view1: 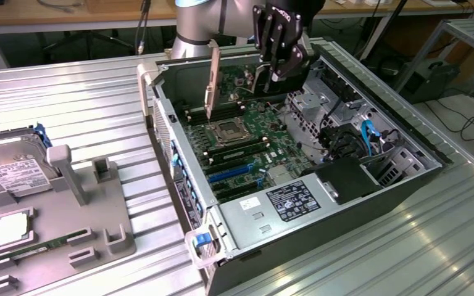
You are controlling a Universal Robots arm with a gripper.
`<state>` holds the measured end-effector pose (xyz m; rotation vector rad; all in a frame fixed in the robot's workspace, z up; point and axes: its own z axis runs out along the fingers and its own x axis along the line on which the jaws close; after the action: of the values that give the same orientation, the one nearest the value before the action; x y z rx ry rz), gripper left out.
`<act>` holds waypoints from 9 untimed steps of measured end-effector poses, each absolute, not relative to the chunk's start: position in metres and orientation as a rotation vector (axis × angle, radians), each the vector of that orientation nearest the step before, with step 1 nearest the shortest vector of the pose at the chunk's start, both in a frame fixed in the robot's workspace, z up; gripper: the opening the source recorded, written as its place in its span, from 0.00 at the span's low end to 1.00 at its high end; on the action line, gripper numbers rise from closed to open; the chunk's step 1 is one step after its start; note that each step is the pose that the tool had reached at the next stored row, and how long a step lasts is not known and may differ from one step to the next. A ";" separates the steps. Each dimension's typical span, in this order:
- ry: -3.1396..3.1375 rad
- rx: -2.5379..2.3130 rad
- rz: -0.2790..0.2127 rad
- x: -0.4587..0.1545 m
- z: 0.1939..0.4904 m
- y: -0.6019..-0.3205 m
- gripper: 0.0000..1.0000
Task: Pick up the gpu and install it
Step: 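Insert the gpu into the slot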
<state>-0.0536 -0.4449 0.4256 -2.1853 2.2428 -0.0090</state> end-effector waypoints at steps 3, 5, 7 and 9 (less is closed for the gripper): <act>2.243 -2.185 -0.009 -0.054 0.425 -0.445 0.28; 2.242 -2.185 -0.008 -0.054 0.424 -0.445 0.28; 2.242 -2.185 -0.008 -0.054 0.424 -0.445 0.28; 2.242 -2.185 -0.008 -0.054 0.423 -0.445 0.28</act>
<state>-0.0536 -0.4449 0.4234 -2.1851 2.2423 -0.0083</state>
